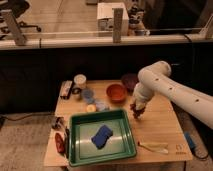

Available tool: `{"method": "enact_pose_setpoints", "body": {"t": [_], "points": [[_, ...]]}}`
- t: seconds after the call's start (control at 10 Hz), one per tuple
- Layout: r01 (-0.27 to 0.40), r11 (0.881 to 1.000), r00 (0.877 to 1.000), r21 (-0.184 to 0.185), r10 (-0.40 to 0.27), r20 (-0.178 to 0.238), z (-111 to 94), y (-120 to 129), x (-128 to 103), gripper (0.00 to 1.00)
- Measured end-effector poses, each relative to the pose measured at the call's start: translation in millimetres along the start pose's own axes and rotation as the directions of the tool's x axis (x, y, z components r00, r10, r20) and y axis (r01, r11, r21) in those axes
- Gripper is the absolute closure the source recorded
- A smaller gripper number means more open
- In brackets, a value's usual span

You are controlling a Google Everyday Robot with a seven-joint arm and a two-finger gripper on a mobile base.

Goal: Place grapes in red bowl

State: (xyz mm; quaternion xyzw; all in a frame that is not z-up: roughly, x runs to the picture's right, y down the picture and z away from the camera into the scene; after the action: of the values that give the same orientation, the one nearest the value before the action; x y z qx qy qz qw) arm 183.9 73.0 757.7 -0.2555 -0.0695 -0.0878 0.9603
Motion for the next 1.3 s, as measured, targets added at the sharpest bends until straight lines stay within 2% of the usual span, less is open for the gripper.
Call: {"method": "enact_pose_setpoints", "body": {"t": [0.5, 0.7, 1.1, 1.3], "points": [[0.047, 0.998, 0.999, 0.035, -0.047, 0.02, -6.4, -25.2, -31.2, 0.96], [0.055, 0.997, 0.998, 0.049, -0.056, 0.023, -9.9, -33.3, -32.0, 0.96], [0.078, 0.994, 0.996, 0.071, -0.081, 0.04, -12.6, -56.8, -52.9, 0.96], [0.085, 0.993, 0.995, 0.082, -0.088, 0.043, -14.2, -64.3, -54.7, 0.96]]}}
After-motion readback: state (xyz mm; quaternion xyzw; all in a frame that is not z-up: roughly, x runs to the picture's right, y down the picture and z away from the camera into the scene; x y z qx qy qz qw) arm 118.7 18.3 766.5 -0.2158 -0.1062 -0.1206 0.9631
